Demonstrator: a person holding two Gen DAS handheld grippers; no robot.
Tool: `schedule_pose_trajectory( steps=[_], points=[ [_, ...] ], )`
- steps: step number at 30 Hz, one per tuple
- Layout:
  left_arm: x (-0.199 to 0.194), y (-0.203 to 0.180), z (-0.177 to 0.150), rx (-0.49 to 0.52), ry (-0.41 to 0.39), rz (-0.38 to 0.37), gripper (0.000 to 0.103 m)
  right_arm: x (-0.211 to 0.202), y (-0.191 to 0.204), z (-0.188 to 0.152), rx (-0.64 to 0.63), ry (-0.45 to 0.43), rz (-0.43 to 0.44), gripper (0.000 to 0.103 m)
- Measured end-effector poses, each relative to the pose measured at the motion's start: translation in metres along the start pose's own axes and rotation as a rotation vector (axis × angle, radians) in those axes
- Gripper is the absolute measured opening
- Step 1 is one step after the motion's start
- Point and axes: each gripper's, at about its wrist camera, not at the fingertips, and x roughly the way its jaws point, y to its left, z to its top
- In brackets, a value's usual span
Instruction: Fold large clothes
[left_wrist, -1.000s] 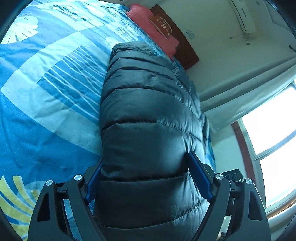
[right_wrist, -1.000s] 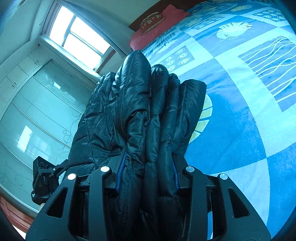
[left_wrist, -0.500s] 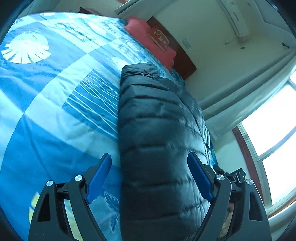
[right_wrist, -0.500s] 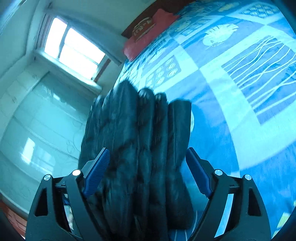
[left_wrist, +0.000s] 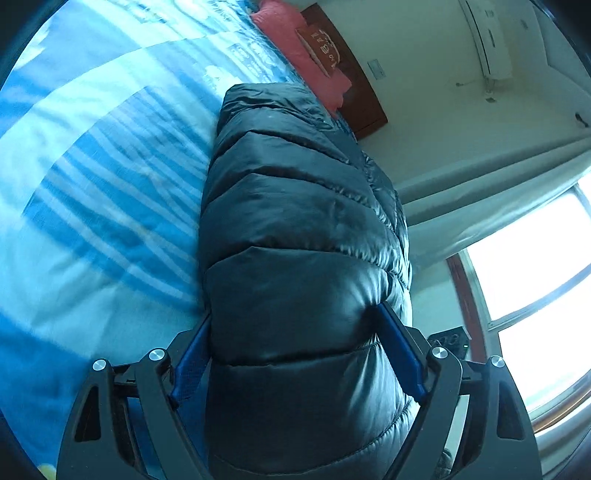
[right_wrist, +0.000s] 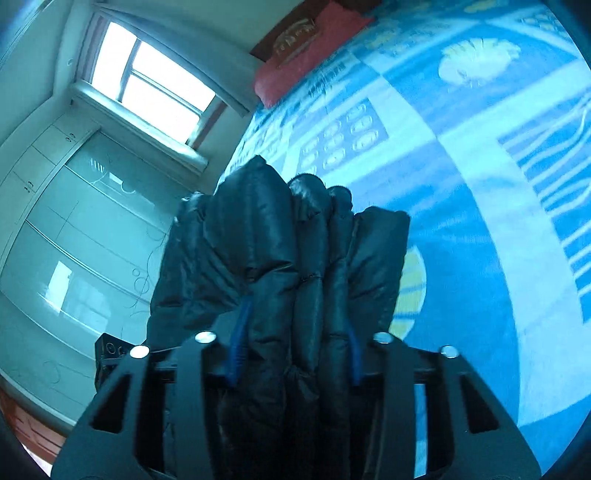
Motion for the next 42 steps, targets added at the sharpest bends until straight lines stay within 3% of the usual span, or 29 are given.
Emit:
schedule_pose_trajectory(
  steps=[6,11,16,26,42],
  points=[
    [0.024,-0.017,0.026,0.075,0.001,0.065,0.081,0.011,-0.006,0.022,0.019,-0.04,-0.009,0.033],
    [0.037,-0.017,0.03,0.109,0.009,0.127,0.08,0.025,-0.022,0.025,0.044,-0.032,-0.011,0.034],
    [0.037,-0.012,0.024,0.113,0.008,0.127,0.081,0.029,-0.034,0.02,0.091,-0.031,0.026,0.037],
    [0.036,-0.019,0.024,0.127,0.007,0.162,0.081,0.03,-0.033,0.024,0.09,-0.025,-0.001,0.04],
    [0.022,-0.041,0.015,0.196,-0.013,0.271,0.081,0.018,-0.04,0.019,0.136,-0.035,-0.037,0.067]
  ],
)
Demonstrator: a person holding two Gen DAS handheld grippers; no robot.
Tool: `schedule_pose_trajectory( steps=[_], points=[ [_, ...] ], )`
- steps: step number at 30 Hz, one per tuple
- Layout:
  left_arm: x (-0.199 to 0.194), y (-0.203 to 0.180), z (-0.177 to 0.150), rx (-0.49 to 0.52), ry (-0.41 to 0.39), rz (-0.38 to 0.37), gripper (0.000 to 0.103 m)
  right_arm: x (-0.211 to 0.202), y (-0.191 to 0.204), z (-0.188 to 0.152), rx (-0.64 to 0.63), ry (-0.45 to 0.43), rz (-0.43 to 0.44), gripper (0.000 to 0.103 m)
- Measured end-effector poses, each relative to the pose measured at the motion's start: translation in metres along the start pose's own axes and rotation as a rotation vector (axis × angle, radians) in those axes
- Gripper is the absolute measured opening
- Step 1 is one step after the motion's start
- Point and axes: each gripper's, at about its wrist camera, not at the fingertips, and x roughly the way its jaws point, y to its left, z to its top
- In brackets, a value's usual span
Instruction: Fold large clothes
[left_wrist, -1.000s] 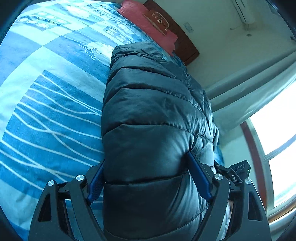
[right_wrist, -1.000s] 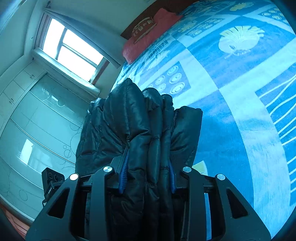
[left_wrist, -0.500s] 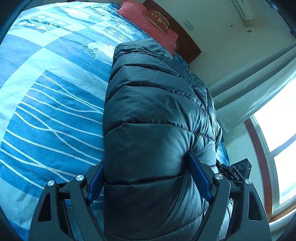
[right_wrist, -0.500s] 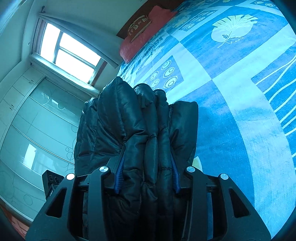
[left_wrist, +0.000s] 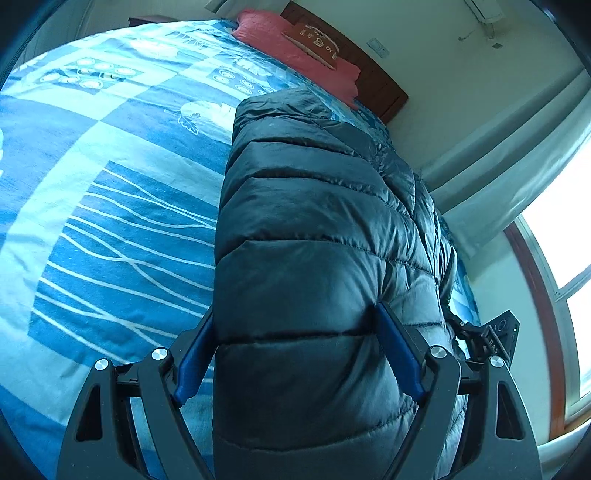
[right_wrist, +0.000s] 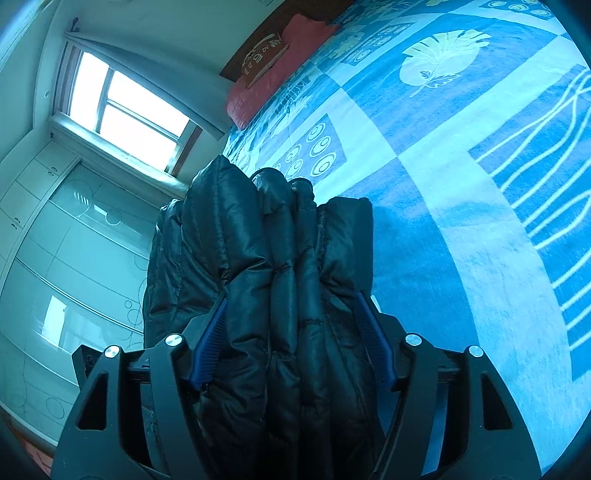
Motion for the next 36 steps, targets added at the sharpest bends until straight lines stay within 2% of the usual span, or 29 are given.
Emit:
schedule_pose_trajectory(
  steps=[15,18,21,28,29,30,31,33,36],
  points=[
    [-0.023,-0.009,-0.018,0.044,-0.016,0.04,0.081,-0.028,0.001,-0.008,0.039,-0.021,0.008,0.069],
    [-0.028,-0.01,-0.024,0.035,-0.015,0.034,0.081,-0.041,0.004,-0.017,0.043,-0.023,0.02,0.077],
    [-0.036,-0.011,-0.034,0.03,-0.017,0.022,0.081,-0.053,0.005,-0.033,0.043,-0.013,0.032,0.08],
    [-0.045,-0.008,-0.054,0.006,-0.019,0.005,0.081,-0.061,0.004,-0.059,0.038,0.019,0.043,0.081],
    [-0.046,-0.007,-0.057,0.005,-0.02,0.006,0.081,-0.06,0.005,-0.061,0.029,0.027,0.032,0.076],
    [-0.046,-0.008,-0.059,0.002,-0.02,0.007,0.081,-0.06,0.005,-0.061,0.02,0.034,0.017,0.063],
    [-0.045,-0.008,-0.059,0.0,-0.021,0.005,0.081,-0.059,0.006,-0.062,0.01,0.041,0.003,0.058],
    [-0.044,-0.012,-0.061,0.01,-0.026,0.015,0.081,-0.061,0.008,-0.062,0.001,0.041,-0.005,0.054],
    [-0.042,-0.018,-0.062,0.031,-0.028,0.044,0.081,-0.065,0.011,-0.064,-0.003,0.033,-0.015,0.054]
  ],
)
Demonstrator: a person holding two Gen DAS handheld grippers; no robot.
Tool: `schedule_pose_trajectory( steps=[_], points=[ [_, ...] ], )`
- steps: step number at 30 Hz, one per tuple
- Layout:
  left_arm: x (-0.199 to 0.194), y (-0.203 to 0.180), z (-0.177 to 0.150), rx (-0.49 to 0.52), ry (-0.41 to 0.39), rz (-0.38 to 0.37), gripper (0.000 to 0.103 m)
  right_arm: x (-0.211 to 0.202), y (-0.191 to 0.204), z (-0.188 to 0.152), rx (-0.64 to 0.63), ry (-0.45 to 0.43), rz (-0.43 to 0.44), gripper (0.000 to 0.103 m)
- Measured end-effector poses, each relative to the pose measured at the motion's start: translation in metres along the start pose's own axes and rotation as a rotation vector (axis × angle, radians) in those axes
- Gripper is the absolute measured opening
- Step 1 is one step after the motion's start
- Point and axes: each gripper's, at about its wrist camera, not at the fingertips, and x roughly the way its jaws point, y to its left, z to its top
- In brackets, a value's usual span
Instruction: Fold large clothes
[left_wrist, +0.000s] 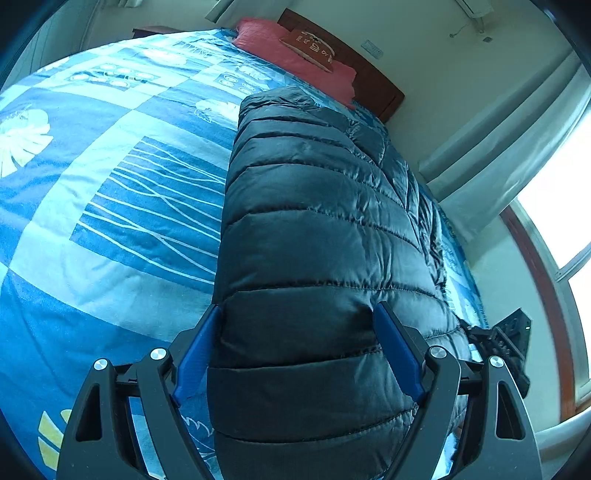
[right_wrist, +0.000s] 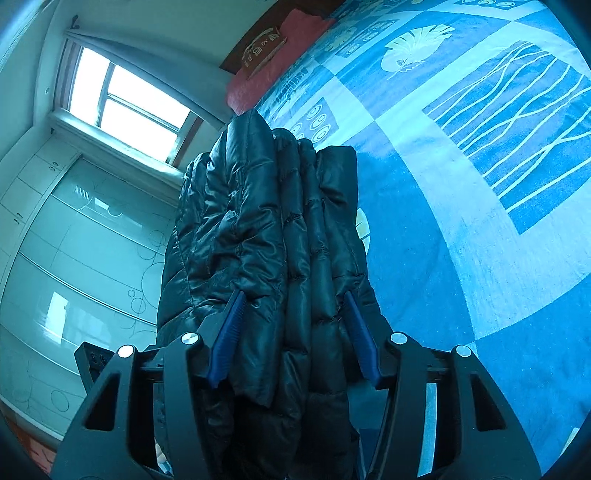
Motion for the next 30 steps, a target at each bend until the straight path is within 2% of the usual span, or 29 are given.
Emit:
schedule_pose_trajectory(
  steps=[8,13,17,20,26,30],
  points=[
    [-0.01,0.003,-0.01,-0.018,0.001,0.025,0.081,-0.022,0.006,-0.015,0.011,-0.007,-0.012,0.062],
    [-0.024,-0.004,-0.022,0.003,-0.01,0.088,0.081,-0.041,0.014,-0.032,-0.017,-0.016,-0.062,0.064],
    [-0.044,-0.011,-0.036,0.037,-0.036,0.157,0.081,-0.062,0.024,-0.051,-0.053,-0.048,-0.158,0.072],
    [-0.06,-0.013,-0.053,0.055,-0.06,0.198,0.081,-0.075,0.033,-0.068,-0.096,-0.061,-0.246,0.073],
    [-0.086,-0.023,-0.089,0.121,-0.092,0.312,0.081,-0.095,0.058,-0.103,-0.238,-0.111,-0.465,0.08],
    [-0.102,-0.037,-0.102,0.17,-0.139,0.369,0.081,-0.104,0.077,-0.122,-0.305,-0.123,-0.508,0.082]
  ],
)
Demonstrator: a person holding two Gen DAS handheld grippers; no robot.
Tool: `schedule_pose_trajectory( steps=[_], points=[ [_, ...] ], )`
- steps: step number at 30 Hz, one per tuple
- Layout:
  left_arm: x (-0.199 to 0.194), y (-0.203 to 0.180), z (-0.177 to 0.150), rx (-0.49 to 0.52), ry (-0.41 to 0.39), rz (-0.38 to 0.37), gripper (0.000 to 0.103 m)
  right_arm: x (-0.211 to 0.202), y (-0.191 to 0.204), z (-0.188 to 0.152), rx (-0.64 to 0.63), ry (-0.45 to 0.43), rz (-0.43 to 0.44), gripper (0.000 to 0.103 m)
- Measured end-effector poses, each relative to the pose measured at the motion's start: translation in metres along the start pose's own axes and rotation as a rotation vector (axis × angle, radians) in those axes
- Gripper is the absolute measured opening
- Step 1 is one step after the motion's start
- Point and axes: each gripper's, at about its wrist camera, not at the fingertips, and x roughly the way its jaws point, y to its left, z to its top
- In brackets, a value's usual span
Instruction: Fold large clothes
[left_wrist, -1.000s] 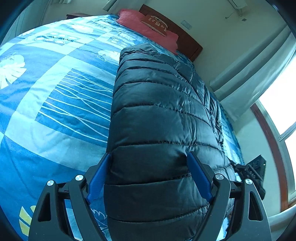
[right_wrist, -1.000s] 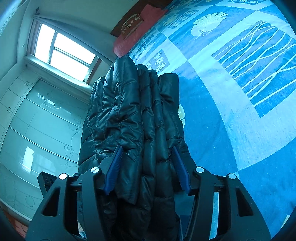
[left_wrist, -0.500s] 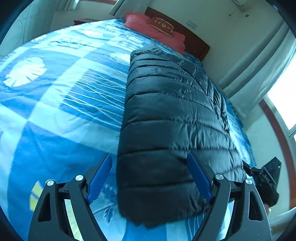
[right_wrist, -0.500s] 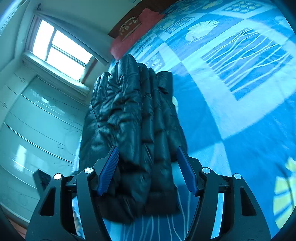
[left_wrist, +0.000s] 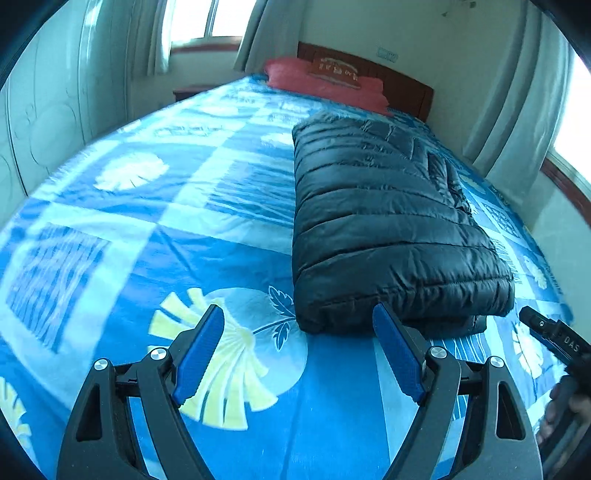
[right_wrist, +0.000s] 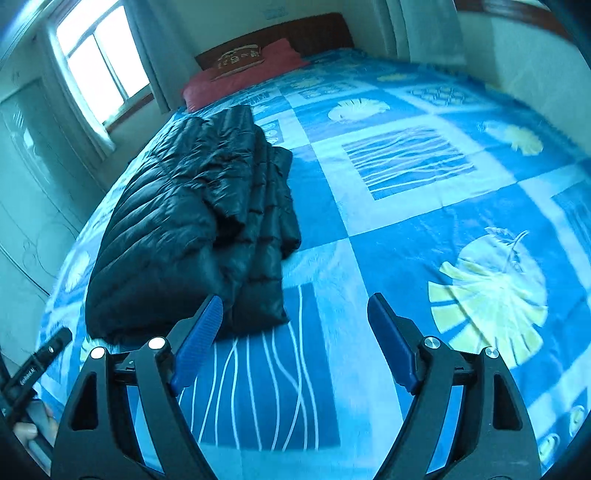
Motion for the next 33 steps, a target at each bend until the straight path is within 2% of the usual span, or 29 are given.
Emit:
schedule_pose_trajectory(
  steps=[6,11,14,19,33],
  points=[
    [-0.029,-0.025,-0.002,0.043,-0.06,-0.008,0.081,-0.029,0.038,-0.01,-0.132,-0.077,-0.027,0.086],
    [-0.052,-0.044,-0.006,0.092,-0.098,0.007,0.082,-0.043,0.058,-0.013,-0.18,-0.12,-0.011,0.087],
    [-0.06,-0.049,-0.008,0.096,-0.118,0.03,0.086,-0.05,0.066,-0.018,-0.198,-0.133,-0.006,0.088],
    [-0.068,-0.049,-0.01,0.091,-0.135,0.022,0.086,-0.057,0.071,-0.022,-0.212,-0.154,0.004,0.091],
    [-0.079,-0.046,-0.018,0.083,-0.155,0.008,0.086,-0.067,0.079,-0.029,-0.241,-0.183,-0.004,0.092]
  ],
)
